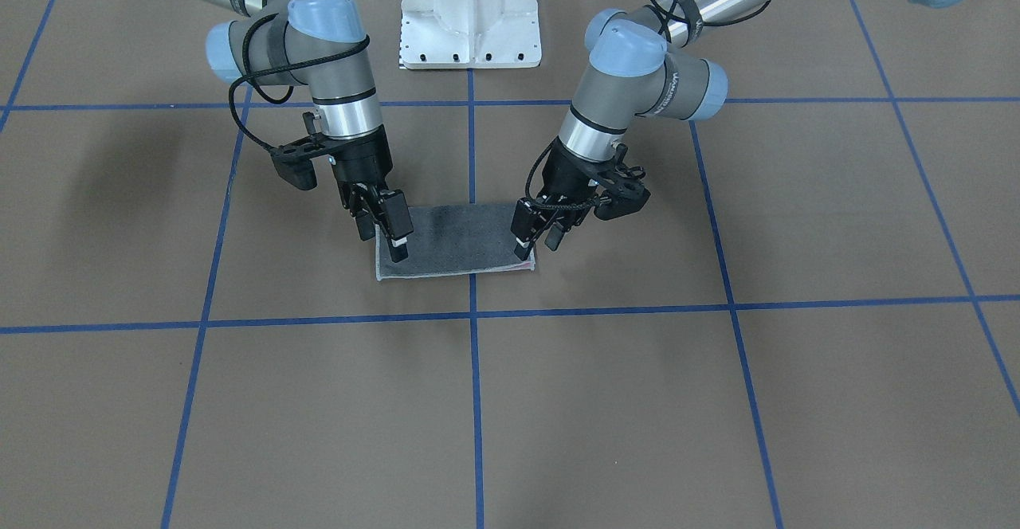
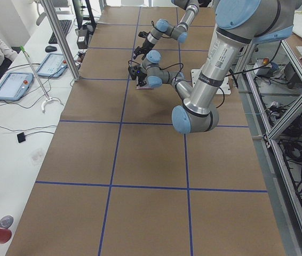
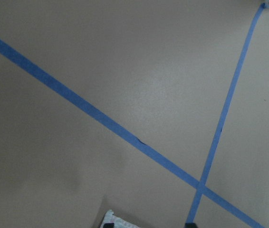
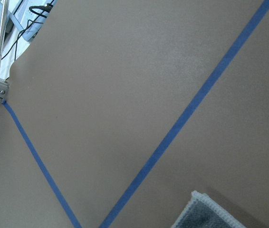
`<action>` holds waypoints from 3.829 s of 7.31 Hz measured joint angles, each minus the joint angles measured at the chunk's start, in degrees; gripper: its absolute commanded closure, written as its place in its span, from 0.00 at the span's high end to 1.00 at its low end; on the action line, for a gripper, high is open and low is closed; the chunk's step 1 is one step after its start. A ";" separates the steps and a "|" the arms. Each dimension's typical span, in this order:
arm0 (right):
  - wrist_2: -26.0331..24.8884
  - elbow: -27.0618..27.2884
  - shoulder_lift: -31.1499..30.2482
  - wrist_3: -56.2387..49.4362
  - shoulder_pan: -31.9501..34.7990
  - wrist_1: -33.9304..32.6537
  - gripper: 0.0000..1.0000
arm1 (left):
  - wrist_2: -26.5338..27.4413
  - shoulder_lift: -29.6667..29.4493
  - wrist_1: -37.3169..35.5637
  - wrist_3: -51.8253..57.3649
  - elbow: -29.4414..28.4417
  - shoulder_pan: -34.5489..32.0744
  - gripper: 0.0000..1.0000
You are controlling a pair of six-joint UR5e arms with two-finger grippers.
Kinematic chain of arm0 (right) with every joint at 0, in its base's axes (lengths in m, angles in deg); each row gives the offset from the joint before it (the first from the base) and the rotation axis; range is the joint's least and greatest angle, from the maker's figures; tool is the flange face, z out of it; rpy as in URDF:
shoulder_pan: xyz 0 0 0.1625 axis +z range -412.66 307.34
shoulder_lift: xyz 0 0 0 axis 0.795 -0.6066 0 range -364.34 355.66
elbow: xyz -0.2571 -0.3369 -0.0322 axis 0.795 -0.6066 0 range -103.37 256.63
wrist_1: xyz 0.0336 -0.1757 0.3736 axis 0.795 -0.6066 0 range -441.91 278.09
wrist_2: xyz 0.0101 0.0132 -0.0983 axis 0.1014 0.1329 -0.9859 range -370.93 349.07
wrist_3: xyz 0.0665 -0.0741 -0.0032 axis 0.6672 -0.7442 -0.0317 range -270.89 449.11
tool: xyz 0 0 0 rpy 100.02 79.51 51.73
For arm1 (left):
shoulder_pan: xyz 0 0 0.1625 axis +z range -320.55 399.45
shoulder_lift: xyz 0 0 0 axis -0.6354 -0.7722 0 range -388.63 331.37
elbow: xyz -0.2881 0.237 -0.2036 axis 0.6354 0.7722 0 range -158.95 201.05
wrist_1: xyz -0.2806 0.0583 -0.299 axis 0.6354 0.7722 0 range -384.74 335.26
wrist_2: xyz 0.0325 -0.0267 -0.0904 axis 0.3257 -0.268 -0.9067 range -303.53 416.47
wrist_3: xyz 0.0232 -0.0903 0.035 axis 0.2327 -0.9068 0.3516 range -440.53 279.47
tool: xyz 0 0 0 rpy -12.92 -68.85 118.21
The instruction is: Fold towel twice with both arms
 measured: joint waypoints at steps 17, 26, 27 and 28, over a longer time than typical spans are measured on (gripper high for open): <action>44.85 -0.15 -14.41 -93.34 40.47 -13.82 1.00 | -2.95 2.89 7.29 0.73 -0.42 7.48 1.00; 44.53 -0.15 -14.51 -93.35 40.47 -13.73 1.00 | -2.27 2.77 7.35 0.98 -1.41 7.34 0.48; 44.52 -0.15 -14.50 -93.35 40.47 -13.73 1.00 | -2.26 2.83 7.34 1.01 -1.34 7.26 0.38; 44.49 -0.15 -14.48 -93.35 40.47 -13.73 1.00 | -2.27 2.85 7.33 0.99 -1.28 7.23 0.32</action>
